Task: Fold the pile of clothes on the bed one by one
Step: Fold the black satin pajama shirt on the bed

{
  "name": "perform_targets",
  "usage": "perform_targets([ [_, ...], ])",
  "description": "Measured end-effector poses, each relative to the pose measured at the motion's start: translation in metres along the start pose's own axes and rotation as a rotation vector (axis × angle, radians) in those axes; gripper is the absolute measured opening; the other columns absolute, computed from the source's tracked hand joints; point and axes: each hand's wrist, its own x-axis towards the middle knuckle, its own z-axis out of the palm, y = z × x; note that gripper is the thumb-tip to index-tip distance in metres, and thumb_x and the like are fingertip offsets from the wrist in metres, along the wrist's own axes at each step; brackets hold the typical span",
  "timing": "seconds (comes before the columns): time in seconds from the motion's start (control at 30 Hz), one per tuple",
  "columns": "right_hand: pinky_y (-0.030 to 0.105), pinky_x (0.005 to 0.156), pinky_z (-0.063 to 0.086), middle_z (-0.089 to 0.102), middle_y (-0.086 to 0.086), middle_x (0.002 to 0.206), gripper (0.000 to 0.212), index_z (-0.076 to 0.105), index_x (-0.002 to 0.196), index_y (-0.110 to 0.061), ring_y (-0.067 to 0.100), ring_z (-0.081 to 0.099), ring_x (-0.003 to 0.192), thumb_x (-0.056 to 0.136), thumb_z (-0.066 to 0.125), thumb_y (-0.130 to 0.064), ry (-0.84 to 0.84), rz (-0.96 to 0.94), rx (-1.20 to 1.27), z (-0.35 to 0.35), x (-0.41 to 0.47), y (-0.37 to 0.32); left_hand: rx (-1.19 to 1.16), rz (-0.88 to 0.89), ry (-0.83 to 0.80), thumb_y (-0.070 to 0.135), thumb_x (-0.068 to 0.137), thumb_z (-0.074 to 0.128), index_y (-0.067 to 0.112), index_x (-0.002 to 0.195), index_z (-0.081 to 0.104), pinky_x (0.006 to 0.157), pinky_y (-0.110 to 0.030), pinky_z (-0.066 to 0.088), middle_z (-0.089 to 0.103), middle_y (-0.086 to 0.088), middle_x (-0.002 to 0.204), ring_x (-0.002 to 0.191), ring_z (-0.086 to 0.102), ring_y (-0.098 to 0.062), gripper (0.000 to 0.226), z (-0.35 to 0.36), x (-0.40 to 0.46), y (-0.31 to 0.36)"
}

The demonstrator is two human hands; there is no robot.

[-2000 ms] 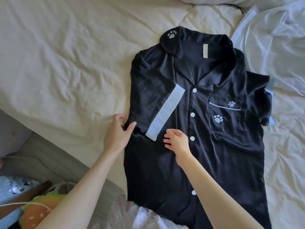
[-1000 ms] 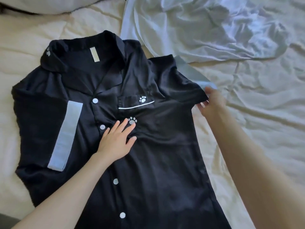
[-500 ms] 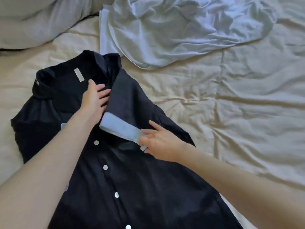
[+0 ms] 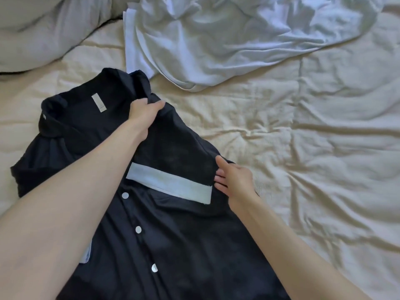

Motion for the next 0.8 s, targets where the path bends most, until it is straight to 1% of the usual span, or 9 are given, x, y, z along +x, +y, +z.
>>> perform_targets([
  [0.17, 0.027, 0.074, 0.053, 0.062, 0.008, 0.112, 0.010, 0.060, 0.100, -0.008, 0.019, 0.059, 0.105, 0.093, 0.057, -0.015, 0.072, -0.016, 0.438, 0.002, 0.007, -0.017, -0.079, 0.148, -0.069, 0.017, 0.092, 0.058, 0.017, 0.096, 0.065, 0.091, -0.034, 0.051, 0.066, -0.005, 0.100, 0.099, 0.062, -0.020, 0.008, 0.011, 0.010, 0.019],
  [0.27, 0.029, 0.079, 0.051, 0.064, 0.012, 0.114, 0.004, 0.056, 0.092, -0.021, 0.026, 0.059, 0.110, 0.093, 0.057, -0.018, 0.120, -0.085, 0.415, -0.002, 0.010, -0.022, -0.082, 0.182, -0.073, 0.013, 0.095, 0.052, 0.014, 0.115, 0.063, 0.081, -0.026, 0.047, 0.063, 0.000, 0.099, 0.095, 0.057, -0.014, 0.023, 0.017, 0.016, 0.028],
  [0.33, 0.036, 0.094, 0.050, 0.064, 0.007, 0.116, 0.010, 0.056, 0.101, -0.022, 0.025, 0.060, 0.110, 0.092, 0.059, -0.023, 0.123, -0.118, 0.326, -0.004, 0.010, -0.019, -0.104, 0.181, -0.113, 0.011, 0.095, 0.047, 0.018, 0.121, 0.060, 0.081, -0.025, 0.045, 0.061, -0.002, 0.101, 0.092, 0.054, -0.013, 0.029, 0.018, 0.016, 0.029],
  [0.5, 0.038, 0.096, 0.047, 0.059, -0.007, 0.090, 0.016, 0.053, 0.079, -0.025, 0.008, 0.056, 0.089, 0.089, 0.065, -0.026, 0.021, -0.094, 0.057, -0.005, 0.005, -0.010, -0.120, 0.146, -0.160, 0.022, 0.093, 0.059, 0.018, 0.107, 0.066, 0.066, -0.017, 0.049, 0.066, 0.003, 0.091, 0.085, 0.061, -0.012, 0.016, 0.017, 0.010, 0.020],
  [0.57, 0.043, 0.093, 0.048, 0.065, 0.006, 0.089, 0.010, 0.061, 0.082, -0.012, 0.017, 0.059, 0.089, 0.090, 0.062, -0.018, 0.005, -0.100, 0.015, -0.005, 0.006, -0.009, -0.104, 0.171, -0.147, 0.019, 0.092, 0.059, 0.018, 0.091, 0.068, 0.067, -0.019, 0.051, 0.064, 0.000, 0.085, 0.082, 0.060, -0.014, 0.009, 0.020, 0.011, 0.019],
  [0.67, 0.041, 0.085, 0.051, 0.059, 0.024, 0.086, 0.016, 0.062, 0.095, 0.000, 0.025, 0.057, 0.081, 0.091, 0.059, -0.016, 0.029, -0.187, 0.056, -0.004, 0.008, -0.008, -0.107, 0.239, -0.104, 0.017, 0.093, 0.055, 0.024, 0.082, 0.064, 0.084, -0.029, 0.050, 0.061, 0.001, 0.086, 0.087, 0.056, -0.014, 0.015, 0.025, 0.015, 0.027],
  [0.73, 0.036, 0.087, 0.048, 0.040, -0.002, 0.083, 0.028, 0.057, 0.107, 0.002, 0.010, 0.038, 0.085, 0.091, 0.061, -0.020, 0.037, -0.196, 0.041, -0.004, 0.007, -0.007, -0.098, 0.250, -0.113, 0.020, 0.093, 0.056, 0.022, 0.093, 0.065, 0.084, -0.026, 0.048, 0.062, 0.005, 0.088, 0.090, 0.058, -0.011, 0.010, 0.025, 0.014, 0.028],
  [0.77, 0.038, 0.095, 0.048, 0.031, -0.013, 0.103, 0.038, 0.052, 0.116, 0.001, 0.035, 0.033, 0.122, 0.090, 0.063, -0.024, 0.031, -0.157, 0.017, -0.005, 0.007, -0.006, -0.090, 0.251, -0.115, 0.021, 0.093, 0.058, 0.019, 0.104, 0.064, 0.085, -0.022, 0.049, 0.064, 0.005, 0.093, 0.093, 0.059, -0.010, 0.013, 0.025, 0.014, 0.026],
  [0.8, 0.041, 0.098, 0.047, 0.038, -0.014, 0.097, 0.044, 0.052, 0.123, -0.004, 0.023, 0.058, 0.103, 0.088, 0.065, -0.027, 0.014, -0.109, -0.020, -0.007, 0.006, -0.005, -0.067, 0.249, -0.103, 0.023, 0.091, 0.060, 0.016, 0.113, 0.062, 0.088, -0.021, 0.048, 0.064, 0.003, 0.099, 0.097, 0.060, -0.010, 0.023, 0.024, 0.012, 0.021],
])
